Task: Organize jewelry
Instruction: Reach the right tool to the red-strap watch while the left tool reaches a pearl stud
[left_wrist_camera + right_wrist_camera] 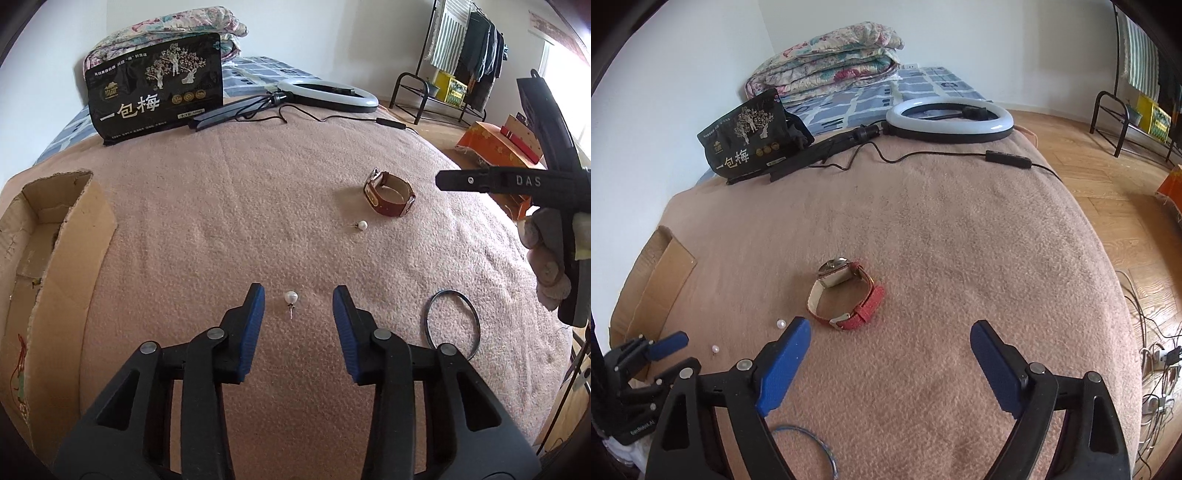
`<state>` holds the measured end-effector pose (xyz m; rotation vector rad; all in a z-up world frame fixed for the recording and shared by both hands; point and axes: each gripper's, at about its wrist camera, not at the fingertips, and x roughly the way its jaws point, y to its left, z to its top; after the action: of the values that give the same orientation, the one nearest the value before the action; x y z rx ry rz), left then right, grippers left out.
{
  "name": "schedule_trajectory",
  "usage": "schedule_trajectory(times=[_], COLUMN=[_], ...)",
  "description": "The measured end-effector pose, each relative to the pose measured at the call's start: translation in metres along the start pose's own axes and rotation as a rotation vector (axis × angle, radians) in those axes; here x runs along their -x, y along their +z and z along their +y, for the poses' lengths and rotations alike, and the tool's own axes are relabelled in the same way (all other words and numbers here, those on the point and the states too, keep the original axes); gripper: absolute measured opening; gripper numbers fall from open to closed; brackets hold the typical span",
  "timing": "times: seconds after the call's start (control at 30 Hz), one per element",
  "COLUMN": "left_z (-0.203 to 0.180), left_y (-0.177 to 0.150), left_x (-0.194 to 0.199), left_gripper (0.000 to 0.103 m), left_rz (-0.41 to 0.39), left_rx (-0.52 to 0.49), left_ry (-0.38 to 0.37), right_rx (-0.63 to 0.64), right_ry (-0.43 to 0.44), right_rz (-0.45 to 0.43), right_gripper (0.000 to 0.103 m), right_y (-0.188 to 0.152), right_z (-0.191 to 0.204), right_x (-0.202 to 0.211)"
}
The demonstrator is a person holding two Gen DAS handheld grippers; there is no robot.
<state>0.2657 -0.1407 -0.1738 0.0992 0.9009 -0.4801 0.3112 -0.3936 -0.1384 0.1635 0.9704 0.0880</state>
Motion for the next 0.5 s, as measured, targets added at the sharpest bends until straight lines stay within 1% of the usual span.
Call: schedule_trajectory(times=[0.1,0.2,0.37,0.43,0.47,0.5], left_z=[0.0,0.0,0.002,0.003,0.003,0.003], left_y=[0.0,0.0,-0.001,-0.002,-0.002,-0.002], left_x=[-0.008,-0.013,-0.02,-0.023,-0.024,-0.025], left_gripper=[0.036,0.026,0.025,0.025,0.023,0.02], left_rz=[0.012,0.026,0.041,0.048,0.049,0.051], left_rx=[-0.007,-0.013,-0.007,-0.005,-0.005,-0.006], left_ry=[0.003,0.004,0.004,0.002,0.003,0.005], right_rx=[-0.011,-0.003,0.029,0.036,0.039,0.043], right_ry=[0.019,0.021,0.019,0.009,0.008,0.005], right_rz=[0.024,0.043,0.075,0.092,0.1,0.109], right_gripper=[0.079,0.073,0.064,0.059,0.057,0.054], right_y=[0.009,0.016,0.023,0.024,0.024,0.025], right_z=[-0.001,0.002,0.012,0.014,0.015,0.016], right_x=[-0.012,-0.023,-0.037,-0.043,-0.046,-0.049])
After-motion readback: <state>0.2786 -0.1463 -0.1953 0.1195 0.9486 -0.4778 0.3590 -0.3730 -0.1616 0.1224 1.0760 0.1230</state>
